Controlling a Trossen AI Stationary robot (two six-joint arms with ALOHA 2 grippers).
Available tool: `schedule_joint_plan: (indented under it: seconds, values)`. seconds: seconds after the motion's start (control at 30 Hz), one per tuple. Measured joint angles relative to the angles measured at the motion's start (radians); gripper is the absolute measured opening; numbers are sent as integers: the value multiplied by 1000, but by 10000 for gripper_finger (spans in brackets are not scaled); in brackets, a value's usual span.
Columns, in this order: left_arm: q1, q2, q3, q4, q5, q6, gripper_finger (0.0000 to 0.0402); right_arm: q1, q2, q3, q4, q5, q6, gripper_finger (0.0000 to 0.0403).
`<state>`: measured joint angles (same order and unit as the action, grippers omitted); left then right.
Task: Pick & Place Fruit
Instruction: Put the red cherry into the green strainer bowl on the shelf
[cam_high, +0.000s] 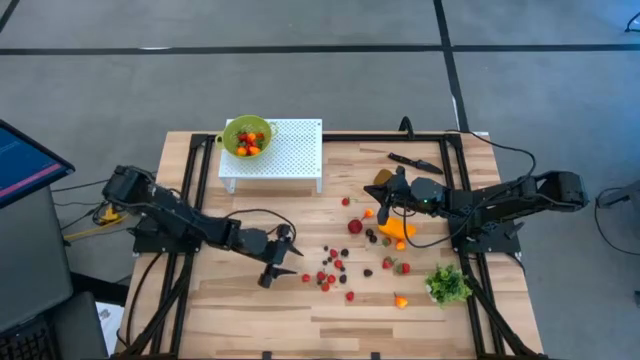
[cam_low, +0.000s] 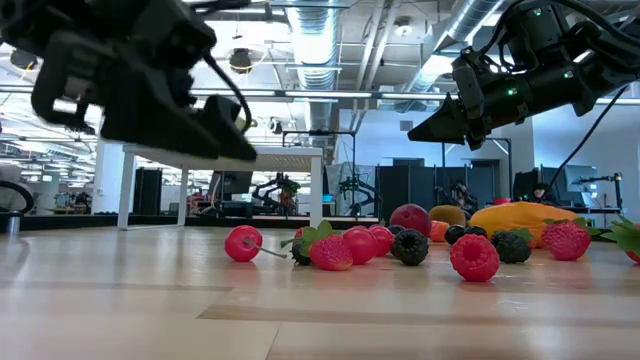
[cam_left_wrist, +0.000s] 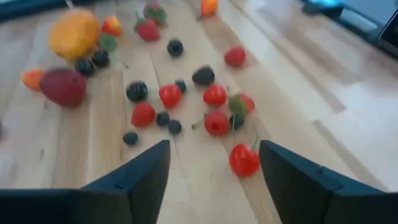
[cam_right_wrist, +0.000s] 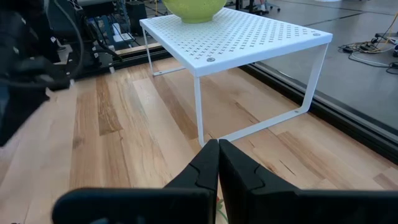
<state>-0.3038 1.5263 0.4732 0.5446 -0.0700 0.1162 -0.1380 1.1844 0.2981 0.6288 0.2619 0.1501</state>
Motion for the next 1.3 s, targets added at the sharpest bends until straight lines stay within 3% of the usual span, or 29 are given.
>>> schedule_joint_plan:
  seconds: [0.4,0.8,1.3]
  values:
    - [-30,173,1,47,21,-1,252,0,0,0,0,0,0,6]
    - [-37,340,6,292,28,-4,246,0,0,0,0,0,0,6]
    - [-37,350,60,308,59,0,245,0,0,0,0,0,0,6]
